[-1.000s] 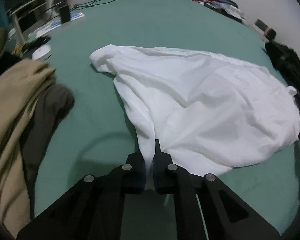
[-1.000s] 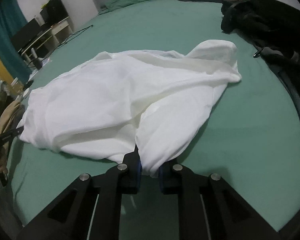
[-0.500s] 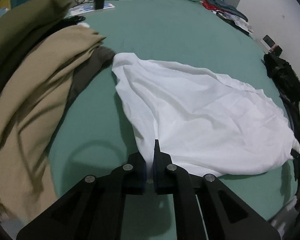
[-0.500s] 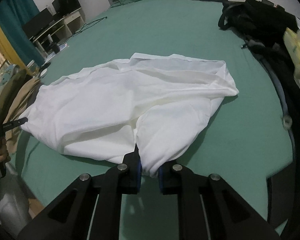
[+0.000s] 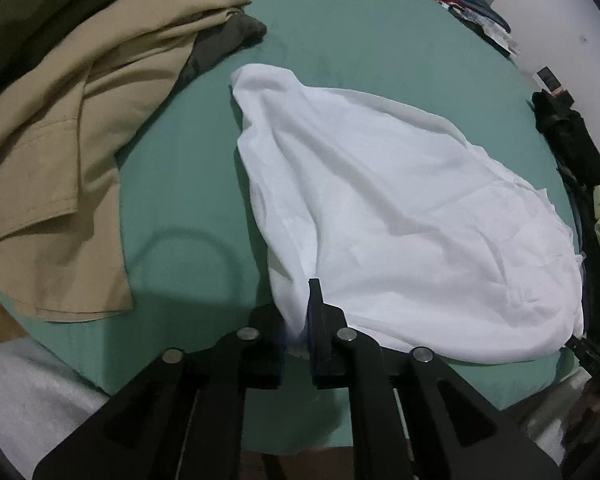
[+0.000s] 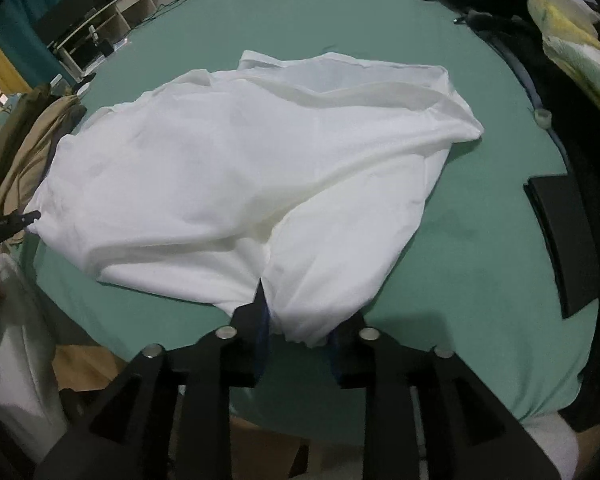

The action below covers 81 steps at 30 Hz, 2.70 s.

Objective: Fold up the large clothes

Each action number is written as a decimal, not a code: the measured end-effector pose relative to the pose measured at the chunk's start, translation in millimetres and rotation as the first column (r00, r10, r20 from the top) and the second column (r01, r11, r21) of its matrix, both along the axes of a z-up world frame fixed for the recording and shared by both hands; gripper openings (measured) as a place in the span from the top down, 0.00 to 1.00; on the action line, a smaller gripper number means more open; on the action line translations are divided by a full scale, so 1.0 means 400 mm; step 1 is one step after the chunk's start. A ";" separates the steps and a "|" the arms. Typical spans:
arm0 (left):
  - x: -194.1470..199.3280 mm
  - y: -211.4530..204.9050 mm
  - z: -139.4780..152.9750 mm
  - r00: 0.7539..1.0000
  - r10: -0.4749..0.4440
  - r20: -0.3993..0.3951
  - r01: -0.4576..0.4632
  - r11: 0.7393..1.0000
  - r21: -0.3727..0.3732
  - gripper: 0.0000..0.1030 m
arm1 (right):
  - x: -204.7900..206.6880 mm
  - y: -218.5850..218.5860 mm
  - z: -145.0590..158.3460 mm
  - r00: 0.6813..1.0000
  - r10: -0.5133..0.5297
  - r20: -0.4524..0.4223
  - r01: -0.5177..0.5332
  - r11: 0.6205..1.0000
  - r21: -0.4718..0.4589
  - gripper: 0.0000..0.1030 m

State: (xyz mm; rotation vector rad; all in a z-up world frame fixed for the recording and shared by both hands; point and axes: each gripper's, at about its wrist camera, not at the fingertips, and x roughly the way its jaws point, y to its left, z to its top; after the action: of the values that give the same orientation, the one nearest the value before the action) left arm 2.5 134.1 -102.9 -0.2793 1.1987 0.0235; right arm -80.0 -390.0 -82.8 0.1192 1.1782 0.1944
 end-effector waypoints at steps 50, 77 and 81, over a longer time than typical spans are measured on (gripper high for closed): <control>0.306 0.041 0.012 0.998 -0.058 0.025 0.050 0.970 0.238 0.62 | 0.233 -0.234 0.045 0.987 -0.039 0.155 0.069 0.979 -0.192 0.48; 0.261 0.070 0.026 0.983 0.005 0.183 -0.050 0.969 0.243 0.97 | 0.372 -0.117 0.131 0.937 0.224 0.267 -0.114 0.922 -0.371 0.97; 0.259 0.088 0.043 0.973 0.042 0.227 -0.099 0.965 0.245 0.97 | 0.429 -0.093 0.136 0.932 0.250 0.264 -0.135 0.912 -0.387 0.97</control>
State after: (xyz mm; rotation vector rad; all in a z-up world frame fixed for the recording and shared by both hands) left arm 106.0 169.5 -85.9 -0.0950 0.9519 0.2035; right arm 91.4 -427.4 -28.4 -0.3490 0.8928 0.1603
